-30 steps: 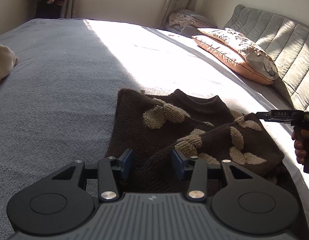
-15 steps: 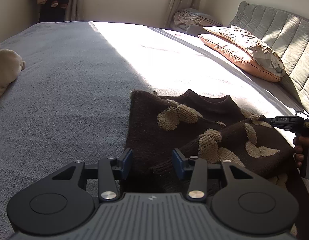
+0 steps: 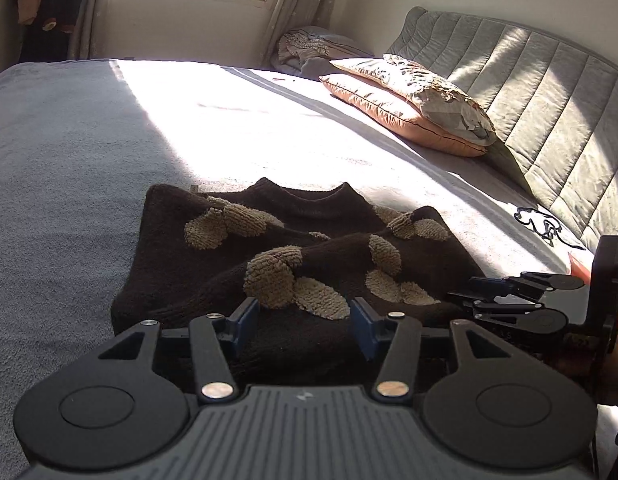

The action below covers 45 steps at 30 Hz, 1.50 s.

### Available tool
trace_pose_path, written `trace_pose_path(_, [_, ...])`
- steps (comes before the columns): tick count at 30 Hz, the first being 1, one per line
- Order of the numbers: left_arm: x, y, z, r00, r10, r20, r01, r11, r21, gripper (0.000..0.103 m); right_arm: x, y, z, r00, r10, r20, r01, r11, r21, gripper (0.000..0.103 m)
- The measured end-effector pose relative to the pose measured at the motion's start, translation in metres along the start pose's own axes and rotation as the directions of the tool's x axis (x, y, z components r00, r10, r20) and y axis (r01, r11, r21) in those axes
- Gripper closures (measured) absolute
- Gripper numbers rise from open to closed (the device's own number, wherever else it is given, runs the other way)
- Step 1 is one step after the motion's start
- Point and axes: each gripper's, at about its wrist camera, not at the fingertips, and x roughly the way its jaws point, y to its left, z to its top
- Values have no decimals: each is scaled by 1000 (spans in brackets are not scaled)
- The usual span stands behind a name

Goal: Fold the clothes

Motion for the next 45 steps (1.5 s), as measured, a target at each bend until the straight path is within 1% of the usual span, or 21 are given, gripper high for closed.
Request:
trace_pose_path(1, [4, 1, -2, 1000, 5, -14, -6, 1000, -3, 50, -1, 2, 1, 1000, -11, 1, 11, 1000, -12, 59])
trace_pose_path(3, [11, 2, -6, 999, 16, -43, -17, 1000, -8, 50, -9, -2, 10, 999, -20, -27, 21, 999, 24, 59])
trace_pose_path(6, [22, 3, -11, 996, 32, -86, -34, 999, -16, 50, -30, -4, 12, 1000, -14, -4, 14, 996, 83, 59])
trace_pose_path(8, [29, 5, -15, 993, 43, -114, -45, 999, -21, 50, -25, 1, 3, 999, -8, -53, 11, 999, 50, 57])
trace_pose_path(9, [29, 4, -16, 992, 50, -114, -52, 999, -13, 50, -25, 1, -3, 999, -13, -39, 14, 999, 37, 57])
trace_pose_path(10, [26, 2, -15, 993, 60, -104, -61, 998, -6, 50, -26, 1, -8, 999, -18, -28, 19, 999, 32, 57])
trace_pose_path(12, [13, -4, -13, 998, 49, -51, -48, 999, 16, 50, -42, -3, -5, 999, -30, -13, 31, 995, 98, 57])
trace_pose_path(14, [3, -11, -11, 999, 36, -4, -36, 999, 40, 48, -56, -3, -6, 999, 11, 42, -16, 990, 140, 55])
trace_pose_path(15, [2, -15, -11, 999, 34, 10, -34, 998, 50, 46, -56, 1, -7, 999, 33, 36, -38, 990, 134, 53])
trace_pose_path(16, [1, -18, -11, 999, 31, 23, -33, 998, 61, 44, -50, 6, -9, 1000, 26, -4, -26, 993, 116, 50])
trace_pose_path(19, [19, -18, -15, 994, 100, -51, -95, 992, 82, 43, -34, 15, -16, 997, -4, -72, 11, 995, 98, 46])
trace_pose_path(22, [32, -6, -18, 986, 135, -96, -129, 989, 72, 41, -38, 15, -11, 996, 3, -84, 8, 992, 129, 46])
trace_pose_path(24, [32, 0, -15, 986, 127, -108, -125, 992, 29, 41, -48, 14, -2, 999, 18, -47, -10, 989, 150, 46])
trace_pose_path(28, [31, -1, -15, 985, 129, -114, -127, 992, 25, 42, -62, 18, 19, 997, 20, 70, -34, 978, 205, 46])
trace_pose_path(29, [31, -2, -15, 985, 132, -113, -129, 991, 30, 42, -59, 21, 22, 997, 33, 73, -48, 973, 225, 46])
trace_pose_path(33, [31, -1, -16, 985, 126, -115, -123, 992, 34, 42, -19, 61, 18, 997, 73, -2, -72, 984, 164, 45])
trace_pose_path(34, [31, -1, -16, 986, 123, -115, -120, 992, 33, 42, -11, 70, 16, 997, 75, -12, -73, 986, 148, 44])
trace_pose_path(35, [31, 0, -16, 986, 122, -117, -118, 992, 34, 41, -9, 76, 13, 999, 50, 11, -51, 990, 132, 43])
trace_pose_path(37, [31, 0, -16, 986, 120, -120, -117, 993, 35, 41, -8, 76, 13, 999, 42, 11, -43, 986, 158, 43])
trace_pose_path(41, [34, 0, -15, 984, 124, -130, -118, 992, 47, 40, -8, 68, 12, 997, 80, 7, -80, 987, 140, 43])
trace_pose_path(45, [34, 3, -14, 984, 115, -137, -111, 993, 36, 40, -9, 64, 11, 995, 100, 9, -100, 981, 163, 43])
